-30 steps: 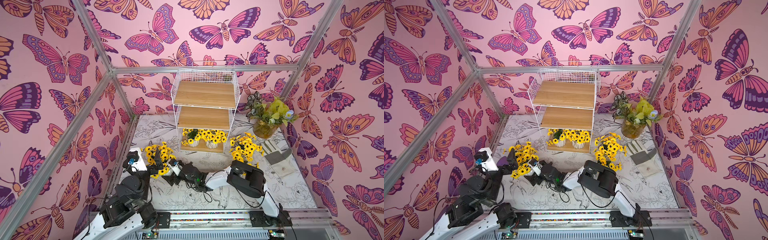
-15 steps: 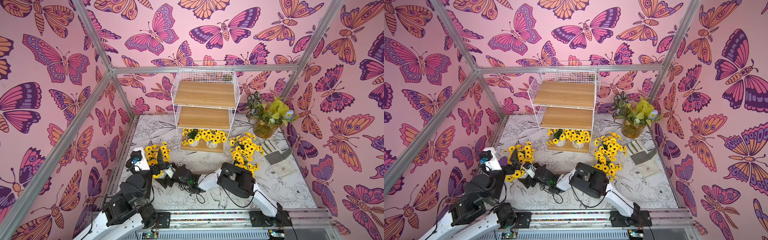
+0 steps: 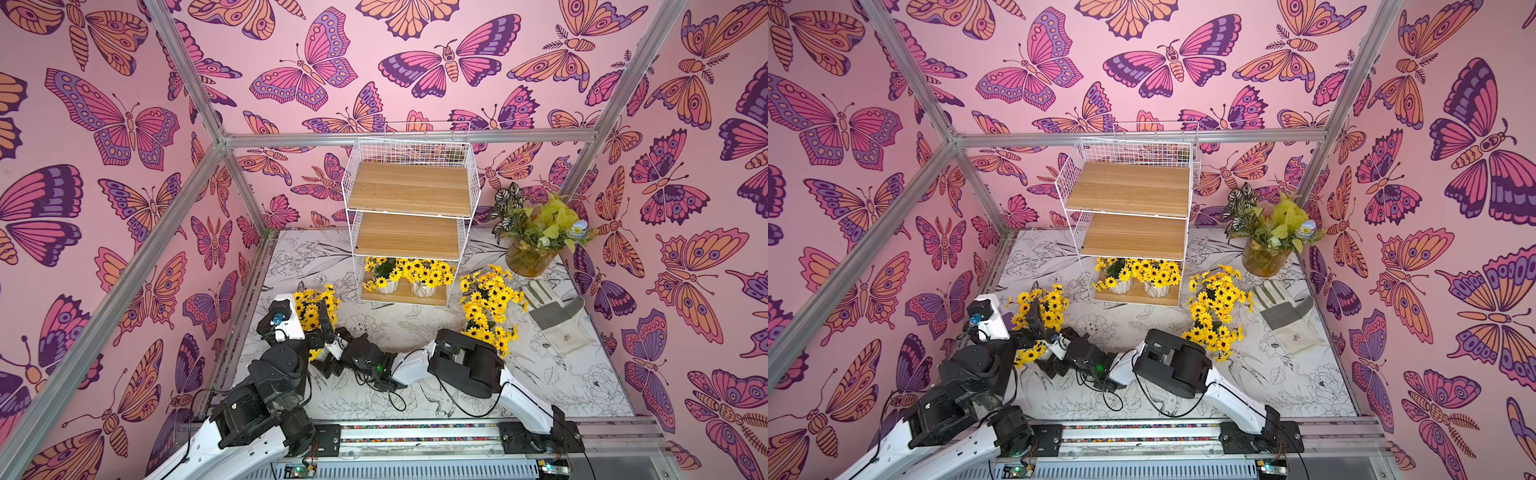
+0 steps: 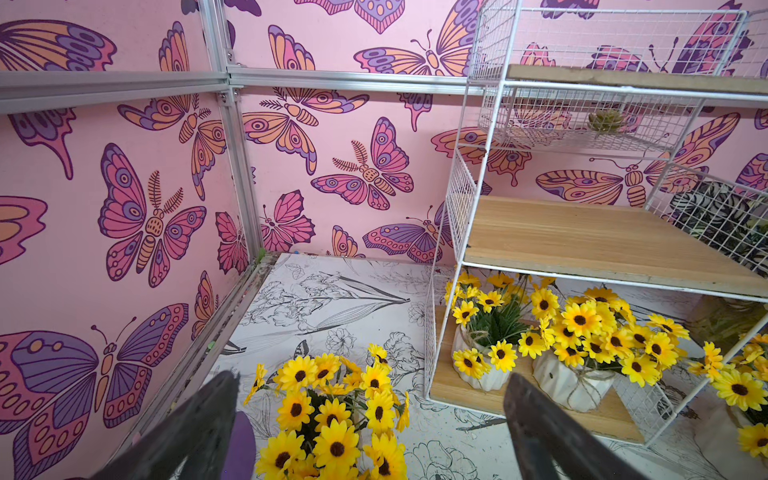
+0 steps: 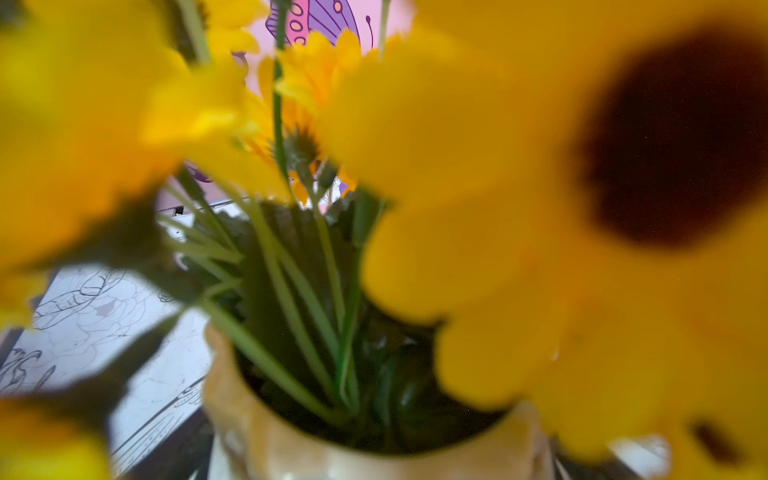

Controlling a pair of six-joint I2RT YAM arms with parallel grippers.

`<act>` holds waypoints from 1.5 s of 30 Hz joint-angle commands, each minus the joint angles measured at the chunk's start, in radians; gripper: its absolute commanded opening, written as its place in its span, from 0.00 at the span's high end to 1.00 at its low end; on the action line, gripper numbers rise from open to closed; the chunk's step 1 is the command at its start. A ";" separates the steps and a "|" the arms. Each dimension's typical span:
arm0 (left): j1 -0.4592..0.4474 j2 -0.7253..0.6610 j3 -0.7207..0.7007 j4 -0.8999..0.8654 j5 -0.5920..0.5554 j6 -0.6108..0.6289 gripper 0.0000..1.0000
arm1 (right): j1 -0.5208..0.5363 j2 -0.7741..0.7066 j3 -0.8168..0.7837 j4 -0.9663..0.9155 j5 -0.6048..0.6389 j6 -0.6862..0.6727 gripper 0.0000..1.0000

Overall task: Take the sunflower pots off the shelves
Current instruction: Place the sunflower pot at the center of the board.

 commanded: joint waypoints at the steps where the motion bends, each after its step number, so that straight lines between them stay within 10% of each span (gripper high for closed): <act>1: 0.004 0.010 -0.006 0.002 0.012 0.010 0.00 | 0.001 0.014 -0.009 -0.217 0.049 -0.009 0.01; 16: 0.004 -0.021 0.000 -0.005 0.048 0.014 0.00 | 0.007 -0.210 -0.158 -0.448 0.022 0.069 0.01; 32: 0.010 0.125 -0.055 0.195 0.136 0.065 0.00 | 0.037 -0.724 -0.353 -1.014 0.304 0.243 0.01; 45: 0.167 0.291 -0.177 0.453 0.581 -0.080 0.00 | 0.050 -1.203 -0.362 -1.571 0.528 0.432 0.01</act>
